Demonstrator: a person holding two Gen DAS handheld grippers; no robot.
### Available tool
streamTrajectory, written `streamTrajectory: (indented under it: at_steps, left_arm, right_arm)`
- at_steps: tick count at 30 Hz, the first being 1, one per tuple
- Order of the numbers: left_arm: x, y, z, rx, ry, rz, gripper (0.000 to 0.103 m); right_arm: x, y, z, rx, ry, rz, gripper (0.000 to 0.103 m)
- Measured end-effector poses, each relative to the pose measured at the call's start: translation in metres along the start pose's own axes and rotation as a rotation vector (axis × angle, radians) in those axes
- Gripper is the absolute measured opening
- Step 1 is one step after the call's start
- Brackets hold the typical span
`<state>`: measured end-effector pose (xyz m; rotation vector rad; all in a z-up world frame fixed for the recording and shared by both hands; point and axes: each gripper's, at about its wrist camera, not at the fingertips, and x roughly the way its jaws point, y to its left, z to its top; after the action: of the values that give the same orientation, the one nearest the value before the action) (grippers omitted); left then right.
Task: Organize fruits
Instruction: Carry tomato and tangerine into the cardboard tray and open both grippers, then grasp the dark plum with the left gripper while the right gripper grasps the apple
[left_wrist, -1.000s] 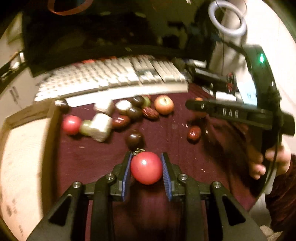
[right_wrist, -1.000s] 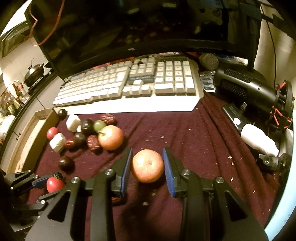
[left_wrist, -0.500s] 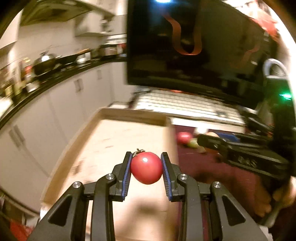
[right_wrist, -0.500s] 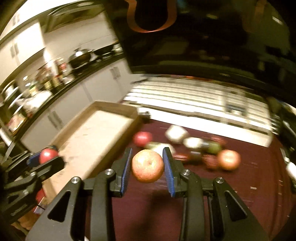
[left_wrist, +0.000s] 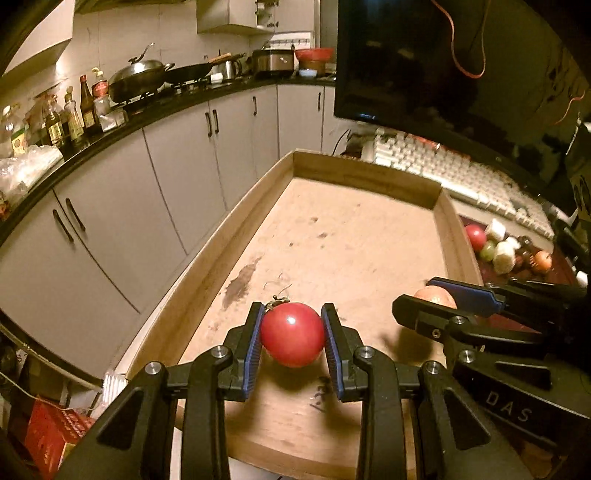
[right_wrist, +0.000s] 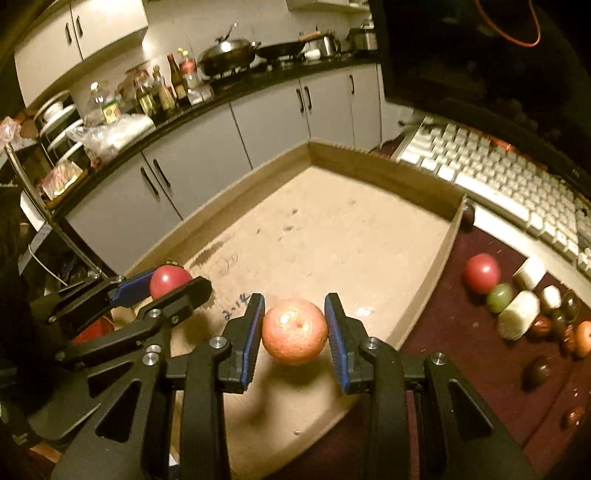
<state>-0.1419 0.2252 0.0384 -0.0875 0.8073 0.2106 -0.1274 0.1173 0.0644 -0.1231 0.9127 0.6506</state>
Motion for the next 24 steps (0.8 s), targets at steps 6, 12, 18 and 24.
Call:
streamTrajectory:
  at_steps: [6,12,18,24]
  left_arm:
    - [0.012,0.005,-0.005,-0.01,0.055,0.053,0.032]
    - [0.01,0.015,-0.004,-0.05,0.049,0.111,0.065]
    - [-0.002,0.014,0.002,-0.056,-0.002,0.131,0.078]
    - [-0.014,0.0,0.008,-0.025,-0.055,0.132,0.079]
  right_arm:
    - [0.014,-0.001,-0.003,0.003,0.08,-0.035,0.036]
    - [0.013,0.009,-0.004,-0.069,0.118,-0.099,0.04]
    - [-0.014,0.002,-0.001,-0.077,-0.002,-0.118,0.068]
    - [-0.049,-0.009,-0.002,-0.096,-0.138,-0.117,0.076]
